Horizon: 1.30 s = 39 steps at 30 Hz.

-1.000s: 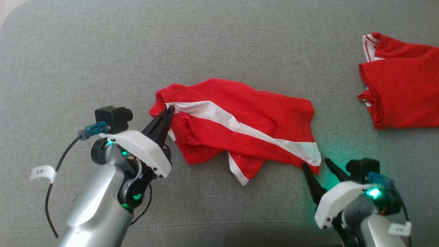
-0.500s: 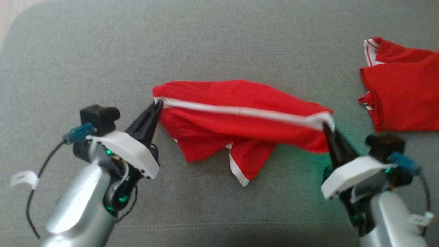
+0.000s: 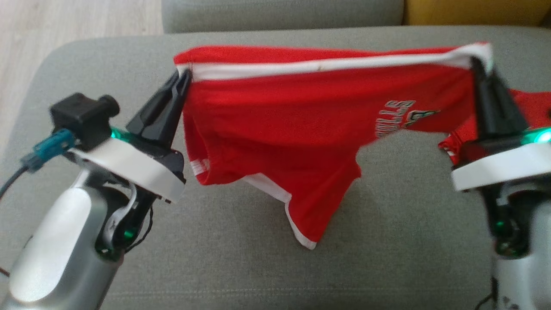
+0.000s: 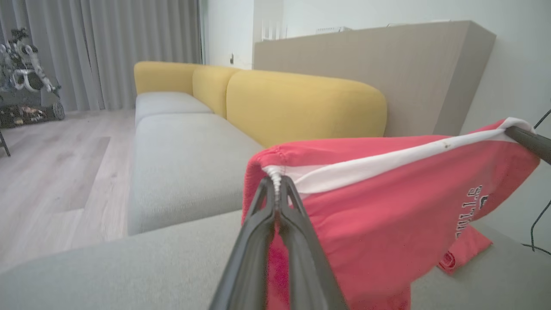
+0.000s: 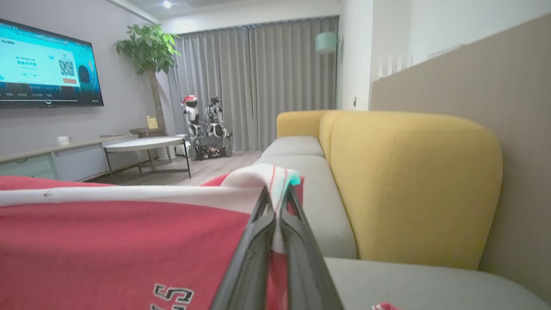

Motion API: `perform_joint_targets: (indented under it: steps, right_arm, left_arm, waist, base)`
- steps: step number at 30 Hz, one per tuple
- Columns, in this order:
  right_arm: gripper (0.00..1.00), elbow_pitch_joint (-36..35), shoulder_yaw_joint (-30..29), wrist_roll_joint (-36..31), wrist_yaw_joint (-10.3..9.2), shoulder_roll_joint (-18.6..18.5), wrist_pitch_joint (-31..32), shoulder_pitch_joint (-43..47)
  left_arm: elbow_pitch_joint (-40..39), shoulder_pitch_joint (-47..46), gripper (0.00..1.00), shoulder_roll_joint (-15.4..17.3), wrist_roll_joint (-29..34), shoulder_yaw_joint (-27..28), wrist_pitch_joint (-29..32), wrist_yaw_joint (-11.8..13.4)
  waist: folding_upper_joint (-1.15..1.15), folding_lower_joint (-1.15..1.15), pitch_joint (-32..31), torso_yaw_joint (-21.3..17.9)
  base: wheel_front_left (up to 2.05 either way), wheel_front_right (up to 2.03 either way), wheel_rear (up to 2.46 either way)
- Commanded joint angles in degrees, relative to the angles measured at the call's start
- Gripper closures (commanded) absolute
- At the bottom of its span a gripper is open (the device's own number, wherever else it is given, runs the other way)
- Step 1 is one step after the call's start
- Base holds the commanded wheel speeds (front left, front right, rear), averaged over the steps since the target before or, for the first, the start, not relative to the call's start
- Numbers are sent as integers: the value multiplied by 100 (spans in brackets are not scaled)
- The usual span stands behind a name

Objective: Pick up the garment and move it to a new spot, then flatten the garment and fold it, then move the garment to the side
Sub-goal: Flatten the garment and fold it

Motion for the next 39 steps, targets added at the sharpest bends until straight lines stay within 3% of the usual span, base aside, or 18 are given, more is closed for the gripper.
perform_joint_targets:
  steps: [1,9,18,25,31,39]
  right_arm:
    - [100,-423,29,-39,-4,-49,82,-279]
    - [100,-1053,-212,38,-4,-22,356,-248]
    - [100,-395,-236,326,-4,-10,339,-1015]
    - [100,1190,18,496,-4,-19,-34,-3079]
    - [100,3176,250,709,-4,-22,-965,-4961]
    - [100,6001,1143,1203,-4,-10,-1901,-5902]
  left_arm:
    - [-380,-353,100,246,57,343,31,88]
    - [-1008,-256,100,308,64,416,212,331]
    - [-364,-942,100,151,138,399,27,190]
    - [1132,-2627,100,-229,340,410,-569,-201]
    - [3026,-4184,100,-624,512,409,-1408,-570]
    - [5378,-4870,100,-1188,636,204,-1762,-806]
  waist:
    - [0,0,-102,25]
    - [0,0,-252,16]
    - [0,0,23,-9]
    - [0,0,537,-89]
    - [0,0,913,-182]
    - [0,0,1123,-300]
  base:
    - [0,0,0]
    - [0,0,0]
    - [0,0,0]
    - [0,0,0]
    - [0,0,0]
    - [0,0,0]
